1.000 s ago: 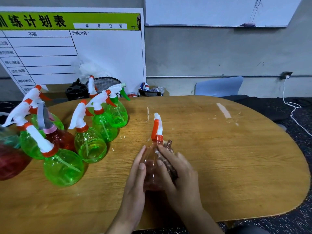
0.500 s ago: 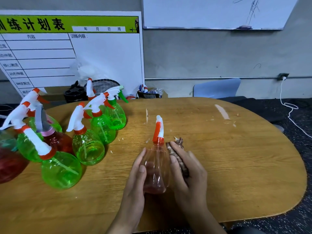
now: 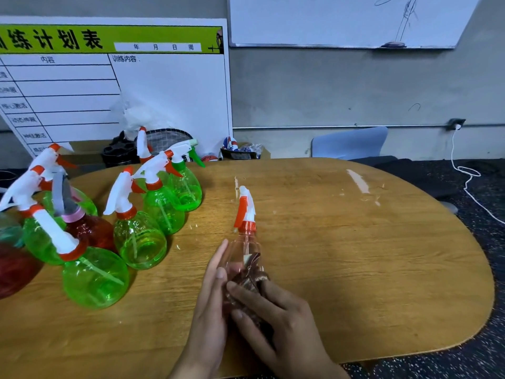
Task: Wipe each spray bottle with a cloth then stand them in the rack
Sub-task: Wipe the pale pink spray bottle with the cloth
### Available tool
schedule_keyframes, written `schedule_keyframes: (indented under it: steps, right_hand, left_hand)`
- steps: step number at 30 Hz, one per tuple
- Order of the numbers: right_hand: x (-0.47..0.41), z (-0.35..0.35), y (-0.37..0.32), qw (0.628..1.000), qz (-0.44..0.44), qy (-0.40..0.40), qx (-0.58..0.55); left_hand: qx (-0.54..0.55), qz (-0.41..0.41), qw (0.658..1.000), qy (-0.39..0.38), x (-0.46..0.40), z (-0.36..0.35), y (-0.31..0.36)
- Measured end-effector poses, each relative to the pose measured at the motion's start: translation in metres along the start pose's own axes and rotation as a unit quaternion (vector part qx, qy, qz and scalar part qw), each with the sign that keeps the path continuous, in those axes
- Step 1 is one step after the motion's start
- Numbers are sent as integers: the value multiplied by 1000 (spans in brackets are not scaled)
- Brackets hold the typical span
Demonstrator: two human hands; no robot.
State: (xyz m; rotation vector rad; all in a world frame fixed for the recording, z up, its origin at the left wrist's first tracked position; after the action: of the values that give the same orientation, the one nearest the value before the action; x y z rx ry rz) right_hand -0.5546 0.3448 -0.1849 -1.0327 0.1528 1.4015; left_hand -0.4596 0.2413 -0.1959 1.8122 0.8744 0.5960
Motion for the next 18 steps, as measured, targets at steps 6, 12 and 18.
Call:
schedule_keyframes:
  steps: [6,12,18]
  right_hand:
    - [-21,18,9,989,-73,103,-77]
    - [-36,9,18,975,-178,126,-35]
    - [-13,-2,5,995,-67,51,-49]
  left_hand:
    - [-9,3,1000,-16,0,-3,0]
    - [-59,-3,998,-27,-2,2,-9]
    - [-13,9,1000,-9,-1,2,-2]
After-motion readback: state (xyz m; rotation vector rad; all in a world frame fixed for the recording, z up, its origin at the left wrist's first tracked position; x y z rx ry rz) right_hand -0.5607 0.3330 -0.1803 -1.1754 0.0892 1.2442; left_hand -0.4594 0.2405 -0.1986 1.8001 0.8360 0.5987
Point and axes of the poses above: each hand's wrist, its own x-axis away from the middle knuckle, its own z-axis out of the back of the hand, y = z × x, the point moved 3 cm from there along -x, towards the middle knuckle, and after that the axes turned 2 degrees about x, right-handed, at the moved point
